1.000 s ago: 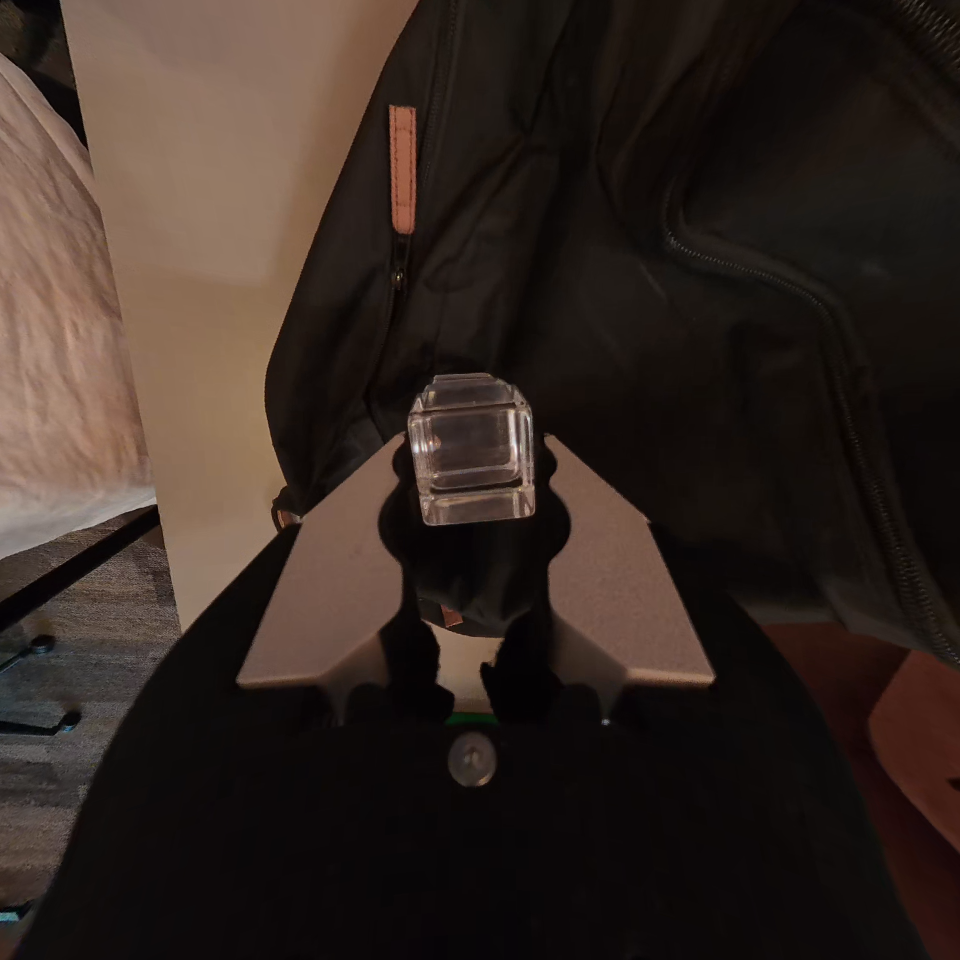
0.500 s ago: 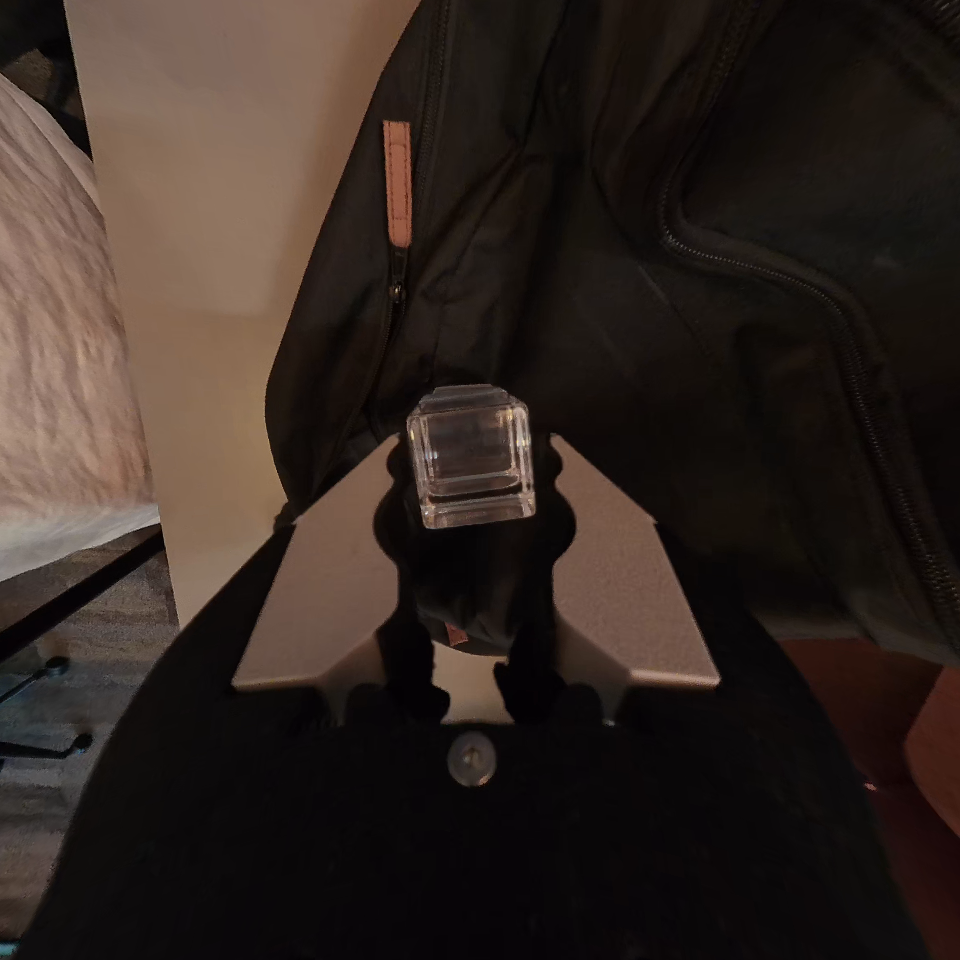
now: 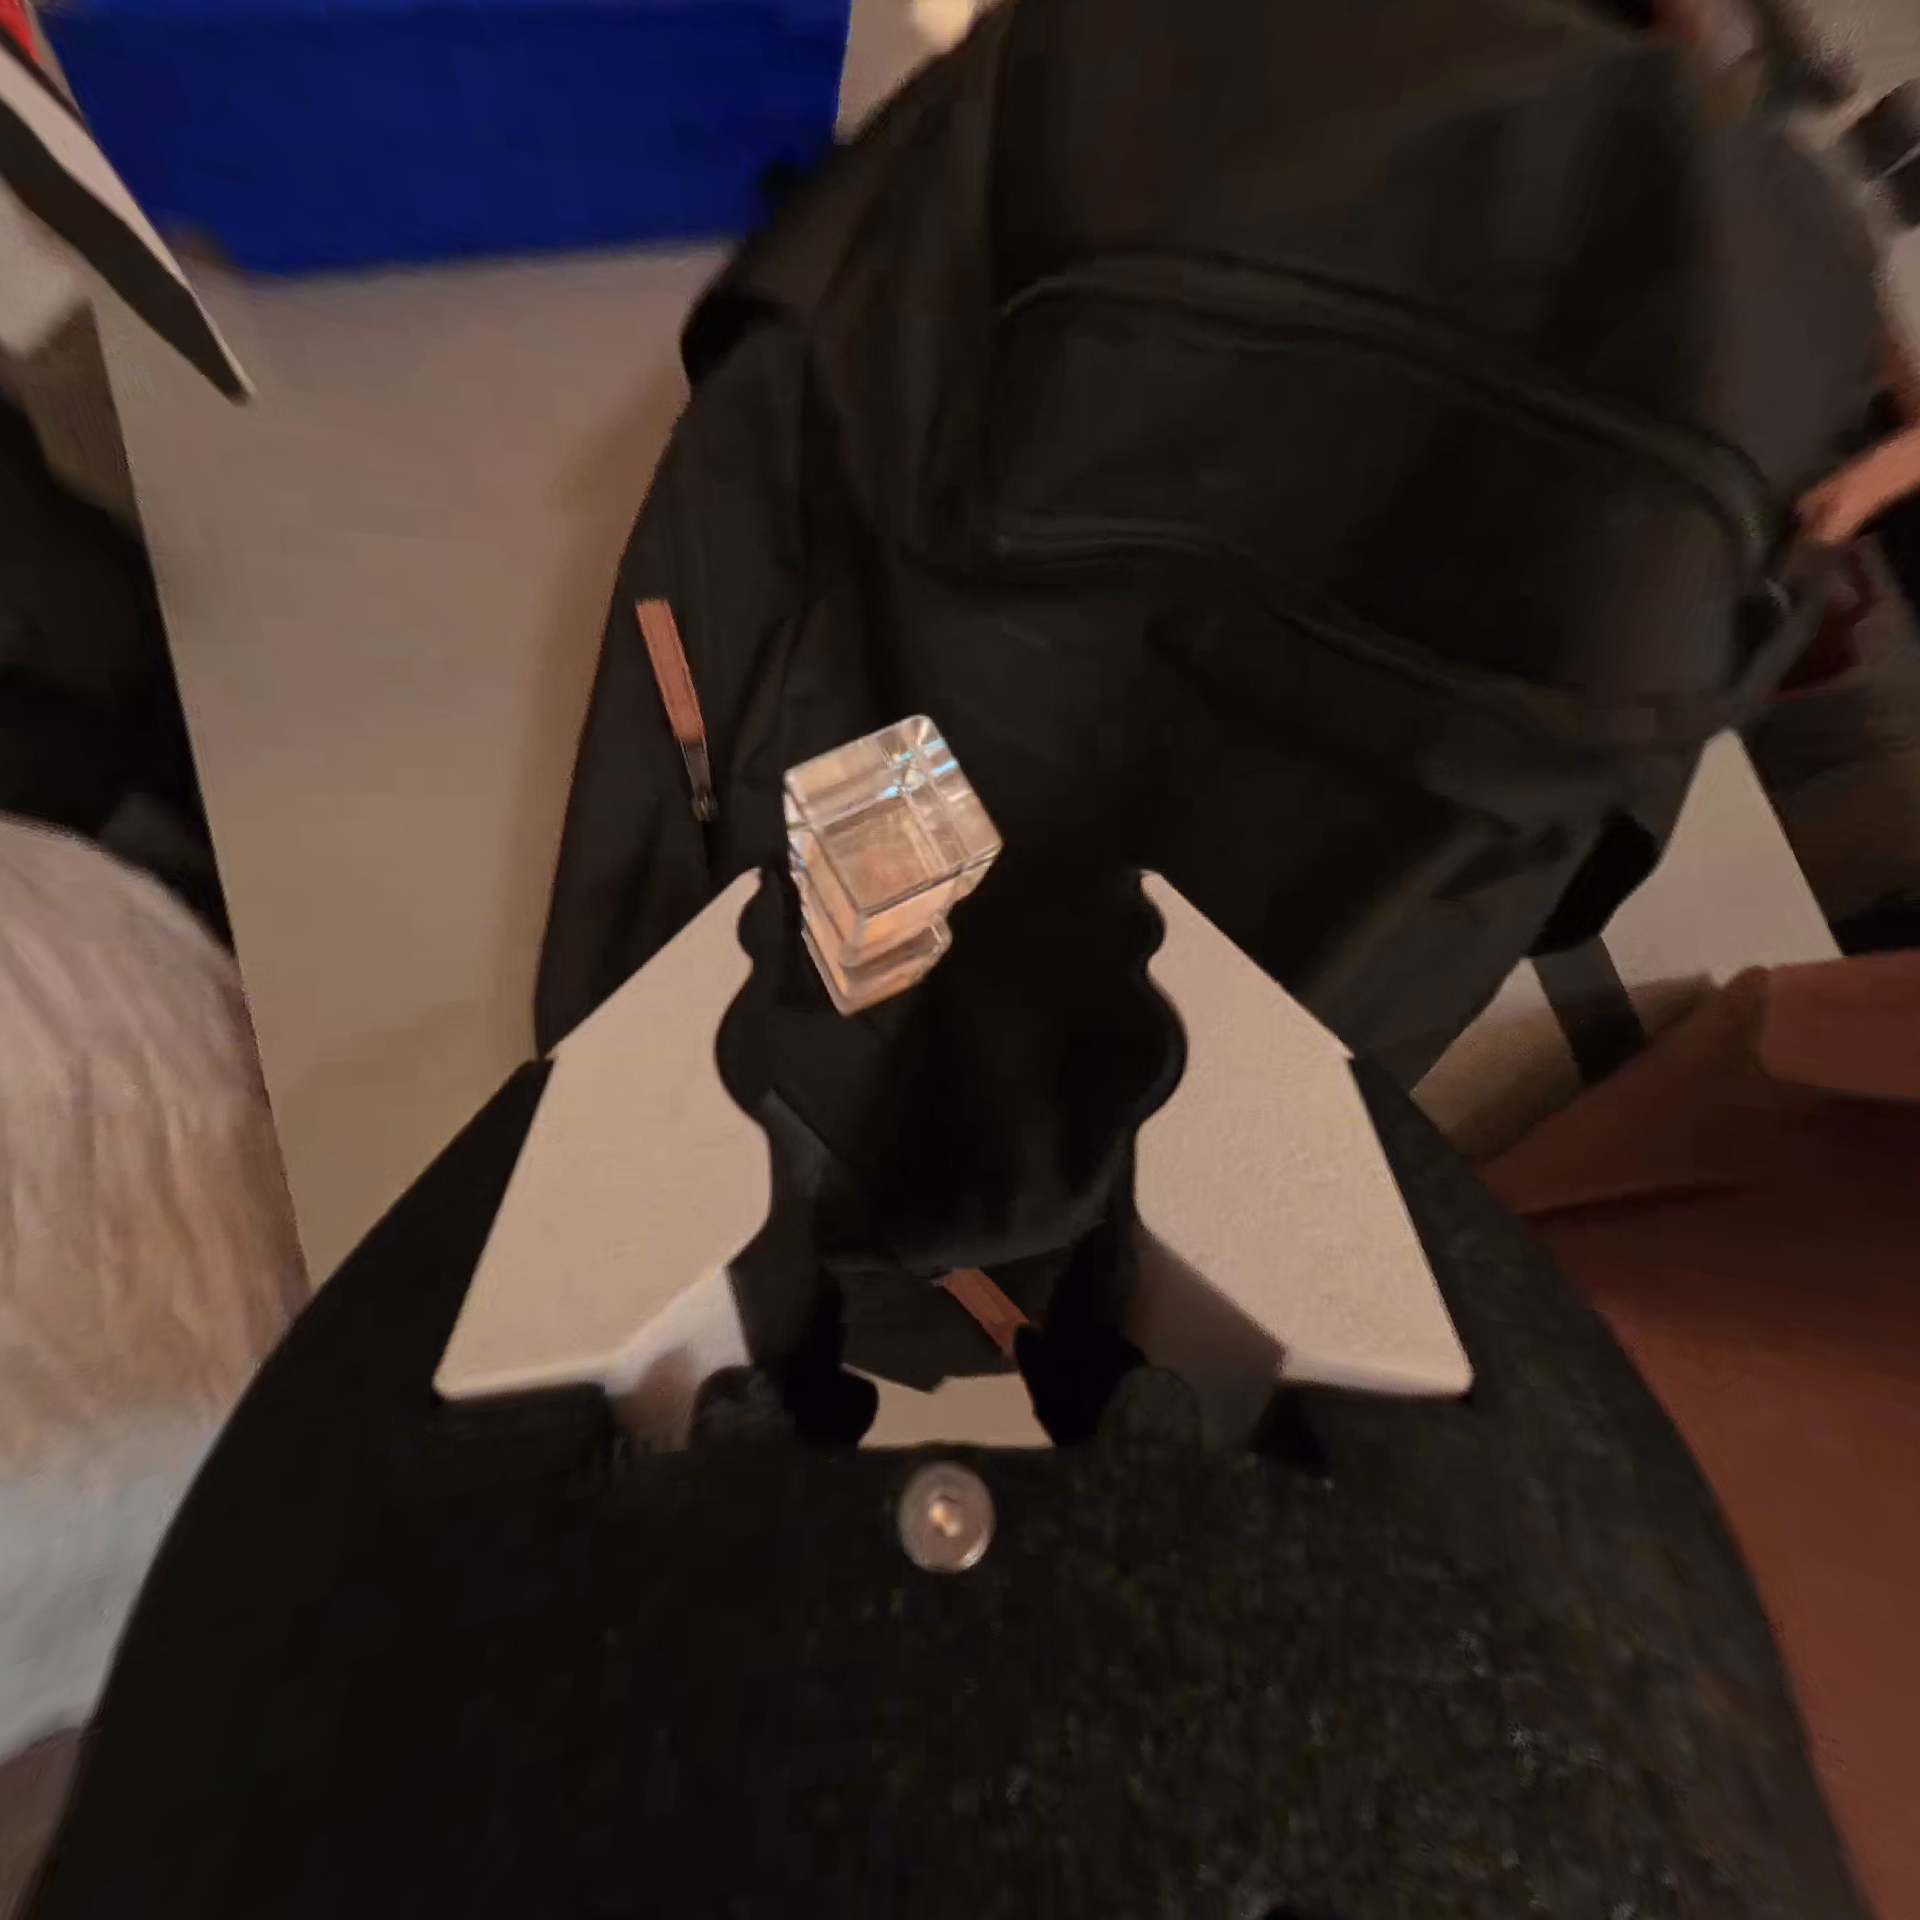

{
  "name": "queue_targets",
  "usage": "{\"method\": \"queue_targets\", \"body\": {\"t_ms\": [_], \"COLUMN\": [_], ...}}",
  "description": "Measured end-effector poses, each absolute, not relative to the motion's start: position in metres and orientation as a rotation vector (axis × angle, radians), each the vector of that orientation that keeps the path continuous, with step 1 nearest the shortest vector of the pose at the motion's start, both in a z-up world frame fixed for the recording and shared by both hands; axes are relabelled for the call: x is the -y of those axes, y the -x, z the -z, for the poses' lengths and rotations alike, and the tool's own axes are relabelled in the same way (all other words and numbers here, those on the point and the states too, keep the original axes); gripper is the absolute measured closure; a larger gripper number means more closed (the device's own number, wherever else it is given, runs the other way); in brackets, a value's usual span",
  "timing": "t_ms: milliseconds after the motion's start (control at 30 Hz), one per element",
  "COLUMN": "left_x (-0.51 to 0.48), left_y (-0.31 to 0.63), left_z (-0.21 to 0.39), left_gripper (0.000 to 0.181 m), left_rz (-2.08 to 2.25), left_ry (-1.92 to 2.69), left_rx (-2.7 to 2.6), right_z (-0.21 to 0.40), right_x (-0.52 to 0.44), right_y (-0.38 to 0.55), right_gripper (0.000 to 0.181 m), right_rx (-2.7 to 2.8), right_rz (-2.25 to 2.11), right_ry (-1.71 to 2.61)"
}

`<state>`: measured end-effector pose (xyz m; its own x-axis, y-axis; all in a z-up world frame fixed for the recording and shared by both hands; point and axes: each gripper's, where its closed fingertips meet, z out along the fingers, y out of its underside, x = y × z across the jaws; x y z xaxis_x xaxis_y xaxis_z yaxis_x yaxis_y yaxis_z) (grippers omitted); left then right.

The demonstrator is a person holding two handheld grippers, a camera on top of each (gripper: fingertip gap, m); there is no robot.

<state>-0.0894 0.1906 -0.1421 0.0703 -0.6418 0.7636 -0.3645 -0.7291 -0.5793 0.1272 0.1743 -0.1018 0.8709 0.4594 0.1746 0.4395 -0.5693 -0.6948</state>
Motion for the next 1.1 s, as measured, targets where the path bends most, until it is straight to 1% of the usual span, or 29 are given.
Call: {"method": "queue_targets", "body": {"t_ms": [67,133,167,233,333,467,533,700,867,1100], "left_x": [-0.193,-0.199,-0.203,-0.21,-0.212,-0.193,-0.185,-0.177,-0.174,-0.167], "left_y": [0.087,0.082,0.08,0.073,0.061,0.039,0.032,0.018,0.019,0.028], "left_z": [0.152,0.158,0.161,0.166,0.166,0.168,0.175,0.167,0.169,0.172], "left_gripper": [0.123,0.123,0.123,0.123,0.123,0.123,0.123,0.124,0.124,0.124], "left_rz": [1.534,1.357,1.26,1.103,0.988,1.048,1.073,1.17,1.159,1.207], "left_ry": [2.102,2.053,2.019,1.93,1.777,1.695,1.735,1.706,1.718,1.783], "left_rx": [-1.114,-1.194,-1.221,-1.259,-1.267,-1.327,-1.39,-1.421,-1.459,-1.464], "right_z": [0.098,0.105,0.113,0.134,0.164,0.192,0.191,0.187,0.18,0.18], "right_x": [-0.155,-0.133,-0.122,-0.102,-0.079,-0.061,-0.057,-0.05,-0.046,-0.051], "right_y": [-0.122,-0.102,-0.093,-0.078,-0.056,-0.037,-0.035,-0.043,-0.051,-0.056], "right_gripper": [0.116,0.103,0.099,0.096,0.095,0.094,0.096,0.102,0.108,0.11], "right_rx": [0.468,0.334,0.263,0.135,-0.017,-0.078,-0.092,-0.124,-0.181,-0.195], "right_rz": [-0.056,-0.153,-0.194,-0.236,-0.279,-0.302,-0.297,-0.241,-0.235,-0.176], "right_ry": [2.114,1.972,1.918,1.842,1.809,1.881,1.881,1.907,1.878,1.872]}}
